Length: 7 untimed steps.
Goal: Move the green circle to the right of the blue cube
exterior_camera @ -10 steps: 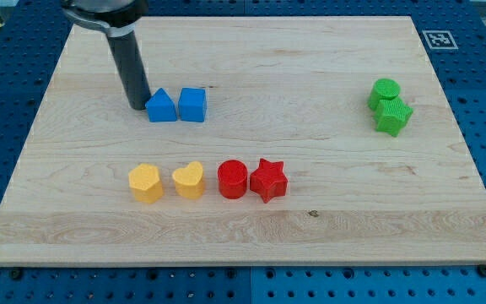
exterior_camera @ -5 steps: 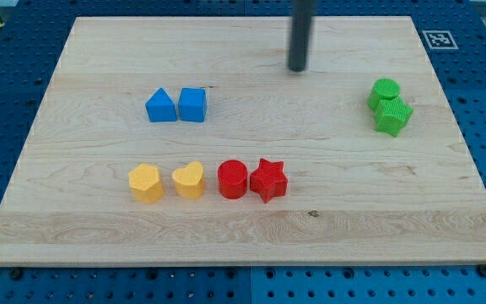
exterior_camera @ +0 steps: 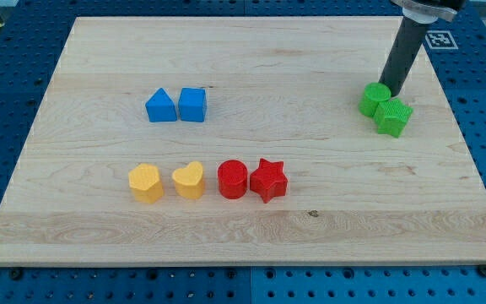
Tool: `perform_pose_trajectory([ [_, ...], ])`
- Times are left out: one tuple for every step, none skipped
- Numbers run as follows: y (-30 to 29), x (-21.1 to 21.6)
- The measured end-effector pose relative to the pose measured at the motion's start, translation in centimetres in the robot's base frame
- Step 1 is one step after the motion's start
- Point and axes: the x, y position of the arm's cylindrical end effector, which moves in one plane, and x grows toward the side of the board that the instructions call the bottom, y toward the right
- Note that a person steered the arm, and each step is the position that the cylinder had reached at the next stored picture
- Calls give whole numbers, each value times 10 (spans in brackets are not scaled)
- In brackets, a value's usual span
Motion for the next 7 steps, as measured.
perform_pose_trajectory([
  [-15,9],
  [-19,20],
  [-42,31],
  [-72,40],
  [-84,44],
  [-68,65],
  [-81,88],
])
